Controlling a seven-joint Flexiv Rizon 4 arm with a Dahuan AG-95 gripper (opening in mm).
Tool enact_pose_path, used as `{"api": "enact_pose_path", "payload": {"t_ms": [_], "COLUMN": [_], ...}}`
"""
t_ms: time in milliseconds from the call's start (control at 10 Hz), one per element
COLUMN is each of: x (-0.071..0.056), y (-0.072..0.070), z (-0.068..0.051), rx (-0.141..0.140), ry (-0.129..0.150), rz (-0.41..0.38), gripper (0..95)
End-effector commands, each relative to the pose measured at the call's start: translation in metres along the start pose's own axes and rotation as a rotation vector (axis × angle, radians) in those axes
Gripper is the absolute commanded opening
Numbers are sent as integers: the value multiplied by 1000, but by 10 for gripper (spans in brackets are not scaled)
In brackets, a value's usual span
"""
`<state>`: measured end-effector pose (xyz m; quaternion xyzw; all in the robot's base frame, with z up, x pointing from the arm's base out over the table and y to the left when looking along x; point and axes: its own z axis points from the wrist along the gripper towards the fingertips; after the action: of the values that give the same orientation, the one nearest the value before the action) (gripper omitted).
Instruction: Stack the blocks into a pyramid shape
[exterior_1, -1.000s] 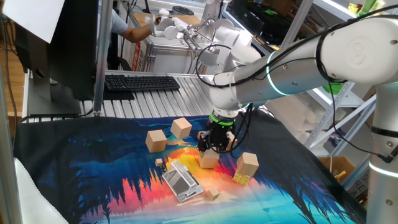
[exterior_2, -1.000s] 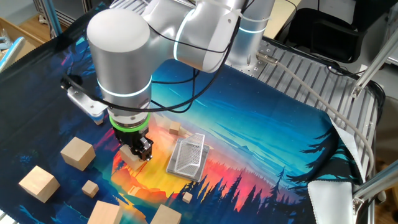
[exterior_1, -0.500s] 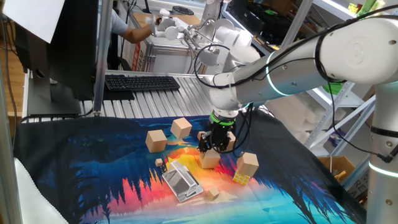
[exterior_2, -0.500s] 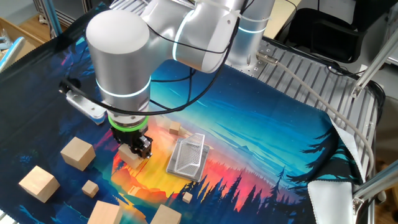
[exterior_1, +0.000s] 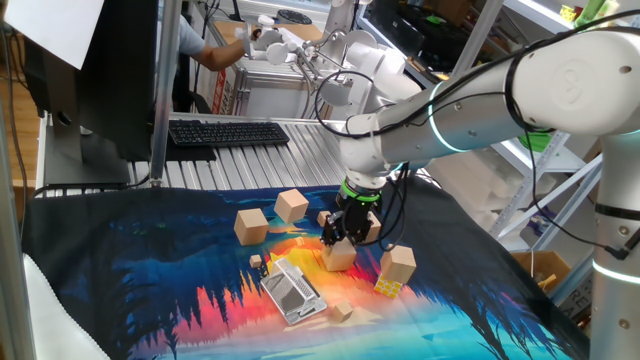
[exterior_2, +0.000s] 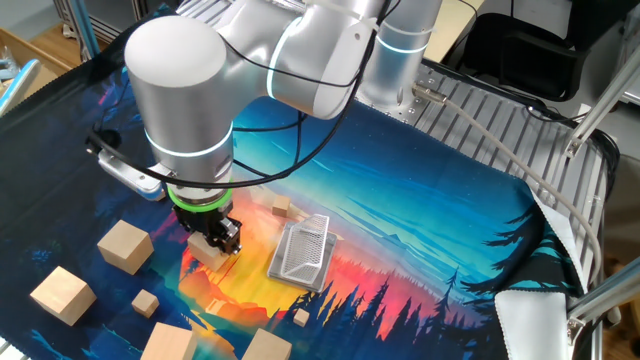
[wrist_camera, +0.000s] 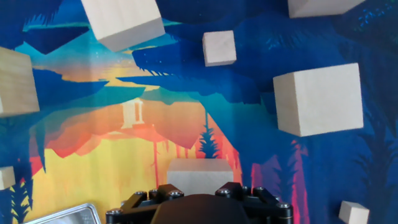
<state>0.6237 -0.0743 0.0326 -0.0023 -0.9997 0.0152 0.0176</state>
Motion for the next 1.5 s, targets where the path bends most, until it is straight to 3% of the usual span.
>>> {"api": "enact_pose_path", "payload": {"t_ms": [100,600,700,800,900,1300,1400,1500], "x": [0,0,0,0,0,0,0,0], "y": [1,2,2,2,2,4,6,9], "z": [0,3,3,4,5,3,-2,-9], "rx": [1,3,4,4,3,0,0,0], "ry": [2,3,0,-2,-4,-14,-8,-2], "rz": [-17,-4,3,13,25,45,51,66], "gripper": [0,0,380,570,950,950,760,760]}}
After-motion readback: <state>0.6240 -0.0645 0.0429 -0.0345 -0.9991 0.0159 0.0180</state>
